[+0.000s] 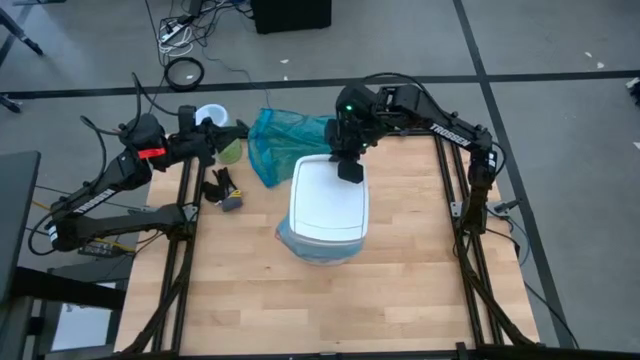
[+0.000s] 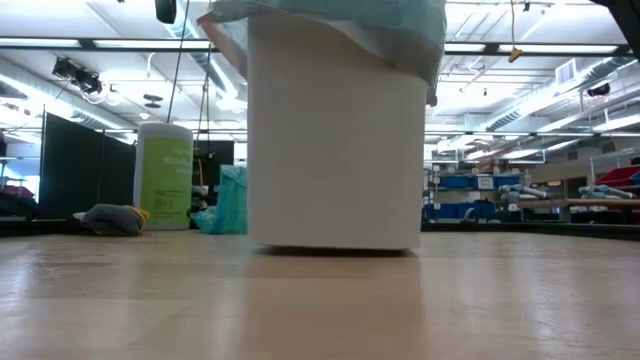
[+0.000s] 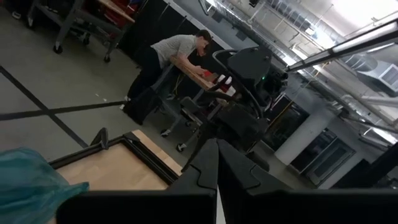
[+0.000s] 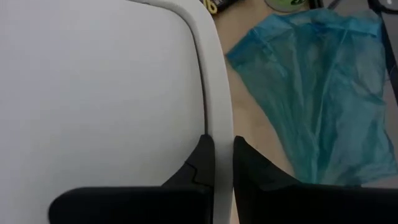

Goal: Place trash/remove bag and relplace
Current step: Remove the white trash lid from the white trash bin

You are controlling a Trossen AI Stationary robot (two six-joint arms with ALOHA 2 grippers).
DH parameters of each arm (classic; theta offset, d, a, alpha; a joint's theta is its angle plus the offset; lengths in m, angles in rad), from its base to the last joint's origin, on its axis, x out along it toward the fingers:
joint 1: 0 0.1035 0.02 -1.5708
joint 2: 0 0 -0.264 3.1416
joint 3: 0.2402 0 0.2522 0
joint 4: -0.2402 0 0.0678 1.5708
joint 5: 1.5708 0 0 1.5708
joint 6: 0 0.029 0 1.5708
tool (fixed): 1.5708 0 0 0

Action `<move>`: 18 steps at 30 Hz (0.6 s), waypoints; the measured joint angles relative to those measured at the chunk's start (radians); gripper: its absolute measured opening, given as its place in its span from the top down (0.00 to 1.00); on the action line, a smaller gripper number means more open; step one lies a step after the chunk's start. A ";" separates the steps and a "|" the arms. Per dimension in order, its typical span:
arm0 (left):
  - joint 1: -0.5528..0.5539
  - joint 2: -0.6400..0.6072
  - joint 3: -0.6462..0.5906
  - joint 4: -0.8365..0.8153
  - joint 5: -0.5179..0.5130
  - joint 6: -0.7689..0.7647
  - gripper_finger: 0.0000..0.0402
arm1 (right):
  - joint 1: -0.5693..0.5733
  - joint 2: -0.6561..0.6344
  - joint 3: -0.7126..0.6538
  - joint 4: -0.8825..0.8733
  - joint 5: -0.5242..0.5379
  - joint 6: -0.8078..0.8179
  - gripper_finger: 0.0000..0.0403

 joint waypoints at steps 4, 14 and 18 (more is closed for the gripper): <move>0.000 0.000 0.000 -0.001 0.000 0.022 0.98 | -0.001 -0.003 0.039 -0.003 0.018 -0.007 0.95; 0.000 0.001 0.000 -0.001 -0.015 0.043 0.98 | -0.002 -0.011 0.111 -0.017 0.049 -0.006 0.96; 0.000 0.007 0.000 0.000 -0.028 0.046 0.98 | 0.005 -0.014 0.111 -0.014 0.064 -0.013 0.96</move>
